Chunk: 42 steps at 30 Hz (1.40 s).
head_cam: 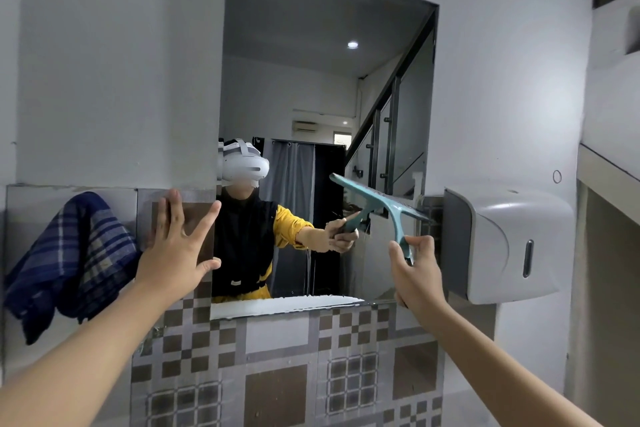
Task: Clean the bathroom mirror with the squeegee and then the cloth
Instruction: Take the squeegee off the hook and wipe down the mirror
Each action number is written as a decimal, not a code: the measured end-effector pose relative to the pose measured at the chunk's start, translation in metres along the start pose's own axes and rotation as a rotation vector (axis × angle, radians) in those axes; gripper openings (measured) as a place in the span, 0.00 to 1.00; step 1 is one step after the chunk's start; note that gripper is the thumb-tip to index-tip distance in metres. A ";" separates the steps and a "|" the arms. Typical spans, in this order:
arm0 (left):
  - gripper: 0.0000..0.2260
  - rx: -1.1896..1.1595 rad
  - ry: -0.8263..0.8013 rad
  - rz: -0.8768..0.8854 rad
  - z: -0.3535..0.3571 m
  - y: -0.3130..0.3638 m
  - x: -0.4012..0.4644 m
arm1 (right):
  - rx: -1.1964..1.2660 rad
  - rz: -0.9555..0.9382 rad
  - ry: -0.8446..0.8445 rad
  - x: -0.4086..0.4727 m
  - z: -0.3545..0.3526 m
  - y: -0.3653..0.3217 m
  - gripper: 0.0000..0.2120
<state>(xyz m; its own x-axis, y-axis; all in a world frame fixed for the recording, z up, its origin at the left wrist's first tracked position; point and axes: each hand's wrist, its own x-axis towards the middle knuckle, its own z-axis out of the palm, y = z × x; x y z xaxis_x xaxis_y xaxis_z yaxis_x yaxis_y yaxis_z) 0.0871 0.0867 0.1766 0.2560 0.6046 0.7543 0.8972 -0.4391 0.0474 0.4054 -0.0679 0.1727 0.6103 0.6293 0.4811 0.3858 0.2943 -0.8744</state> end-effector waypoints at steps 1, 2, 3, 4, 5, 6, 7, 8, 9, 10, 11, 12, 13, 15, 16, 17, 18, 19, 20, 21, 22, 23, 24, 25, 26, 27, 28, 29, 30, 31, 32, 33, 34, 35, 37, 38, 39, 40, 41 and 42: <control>0.46 -0.001 -0.004 0.000 0.000 0.001 0.000 | 0.018 0.023 0.012 -0.001 0.004 -0.002 0.11; 0.46 -0.003 -0.010 -0.003 0.001 0.002 0.001 | 0.043 0.044 0.024 -0.003 0.007 -0.004 0.11; 0.46 -0.004 -0.015 -0.003 0.002 0.004 0.001 | 0.073 0.064 0.034 -0.006 0.010 -0.006 0.11; 0.46 0.002 -0.024 0.000 0.003 0.008 0.001 | 0.105 0.087 0.040 -0.009 0.013 -0.010 0.11; 0.46 0.006 -0.025 0.005 0.004 0.012 0.002 | 0.137 0.107 0.045 -0.011 0.016 -0.013 0.10; 0.46 0.006 -0.021 0.012 0.005 0.015 0.003 | 0.180 0.124 0.053 -0.013 0.020 -0.017 0.10; 0.46 0.008 -0.020 0.021 0.005 0.017 0.003 | 0.223 0.142 0.047 -0.014 0.027 -0.020 0.10; 0.46 0.005 -0.020 0.035 0.005 0.017 0.003 | 0.269 0.162 0.034 -0.016 0.034 -0.024 0.10; 0.46 0.000 -0.022 0.037 0.007 0.018 0.004 | 0.313 0.180 0.028 -0.019 0.039 -0.029 0.09; 0.46 0.009 -0.011 0.000 -0.002 -0.007 -0.002 | 0.348 0.207 0.001 -0.030 0.067 -0.041 0.09; 0.46 0.026 -0.005 -0.029 -0.011 -0.029 -0.009 | 0.370 0.239 -0.018 -0.042 0.096 -0.054 0.09; 0.46 0.035 -0.014 -0.024 -0.011 -0.027 -0.009 | 0.401 0.248 -0.019 -0.046 0.101 -0.057 0.09; 0.46 0.028 -0.023 -0.022 -0.008 -0.029 -0.009 | 0.436 0.247 -0.036 -0.050 0.108 -0.061 0.10; 0.44 -0.011 -0.013 -0.016 -0.006 -0.025 -0.009 | 0.472 0.249 -0.060 -0.057 0.117 -0.069 0.10; 0.43 -0.028 -0.005 -0.002 -0.006 -0.020 -0.009 | 0.486 0.251 -0.079 -0.062 0.120 -0.073 0.10; 0.42 -0.040 0.002 0.017 -0.006 -0.016 -0.009 | 0.496 0.251 -0.117 -0.069 0.124 -0.078 0.10; 0.42 -0.044 0.029 0.039 -0.005 -0.014 -0.009 | 0.497 0.249 -0.149 -0.075 0.131 -0.082 0.10; 0.43 -0.043 0.068 0.066 -0.003 -0.013 -0.009 | 0.494 0.241 -0.165 -0.081 0.138 -0.086 0.10; 0.44 -0.042 0.090 0.090 -0.002 -0.011 -0.010 | 0.491 0.226 -0.175 -0.085 0.147 -0.088 0.11; 0.44 -0.046 0.090 0.105 -0.001 -0.009 -0.012 | 0.481 0.210 -0.183 -0.089 0.156 -0.089 0.11; 0.44 -0.051 0.066 0.113 0.001 -0.007 -0.015 | 0.465 0.192 -0.186 -0.092 0.164 -0.089 0.12; 0.43 -0.058 0.045 0.120 0.005 -0.006 -0.019 | 0.439 0.179 -0.181 -0.095 0.171 -0.090 0.12; 0.42 -0.062 0.032 0.126 0.008 -0.006 -0.024 | 0.416 0.169 -0.173 -0.098 0.177 -0.090 0.12; 0.42 -0.057 0.037 0.132 0.010 -0.006 -0.030 | 0.398 0.163 -0.158 -0.100 0.181 -0.090 0.12; 0.43 -0.043 0.048 0.138 0.012 -0.008 -0.034 | 0.388 0.158 -0.145 -0.103 0.184 -0.090 0.12; 0.44 -0.029 0.059 0.144 0.014 -0.009 -0.038 | 0.385 0.148 -0.138 -0.105 0.185 -0.089 0.11; 0.45 -0.017 0.066 0.150 0.015 -0.011 -0.041 | 0.374 0.130 -0.132 -0.106 0.187 -0.086 0.11; 0.45 -0.006 0.074 0.158 0.017 -0.012 -0.042 | 0.362 0.106 -0.121 -0.107 0.187 -0.083 0.11; 0.46 0.004 0.079 0.169 0.018 -0.014 -0.043 | 0.342 0.082 -0.113 -0.108 0.187 -0.079 0.11; 0.47 0.007 0.080 0.179 0.020 -0.015 -0.044 | 0.324 0.053 -0.104 -0.108 0.187 -0.074 0.11; 0.48 0.000 0.082 0.184 0.022 -0.016 -0.044 | 0.305 0.021 -0.097 -0.109 0.186 -0.069 0.10; 0.49 -0.018 0.086 0.185 0.025 -0.018 -0.044 | 0.279 -0.016 -0.094 -0.110 0.184 -0.065 0.10; 0.49 -0.042 0.092 0.185 0.029 -0.019 -0.044 | 0.249 -0.051 -0.097 -0.111 0.182 -0.060 0.10; 0.49 -0.062 0.095 0.188 0.032 -0.021 -0.043 | 0.217 -0.087 -0.100 -0.112 0.179 -0.054 0.10; 0.48 -0.066 0.093 0.192 0.035 -0.023 -0.042 | 0.143 -0.154 -0.103 -0.111 0.173 -0.040 0.10; 0.48 -0.056 0.087 0.188 0.036 -0.023 -0.042 | 0.110 -0.180 -0.104 -0.110 0.170 -0.034 0.10; 0.47 -0.048 0.082 0.180 0.036 -0.023 -0.042 | 0.088 -0.197 -0.105 -0.107 0.167 -0.028 0.10; 0.46 -0.050 0.077 0.171 0.036 -0.022 -0.042 | 0.068 -0.210 -0.106 -0.105 0.164 -0.022 0.11; 0.45 -0.060 0.071 0.162 0.035 -0.021 -0.042 | 0.046 -0.230 -0.104 -0.101 0.160 -0.017 0.11; 0.44 -0.073 0.064 0.152 0.036 -0.021 -0.042 | 0.016 -0.264 -0.099 -0.098 0.155 -0.012 0.11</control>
<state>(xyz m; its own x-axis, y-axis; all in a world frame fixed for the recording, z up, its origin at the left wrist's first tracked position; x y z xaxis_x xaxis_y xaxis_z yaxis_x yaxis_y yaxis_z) 0.0707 0.0938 0.1202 0.3614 0.4853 0.7961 0.8209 -0.5706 -0.0247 0.2335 -0.0215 0.1267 0.4193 0.5960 0.6848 0.5111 0.4684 -0.7206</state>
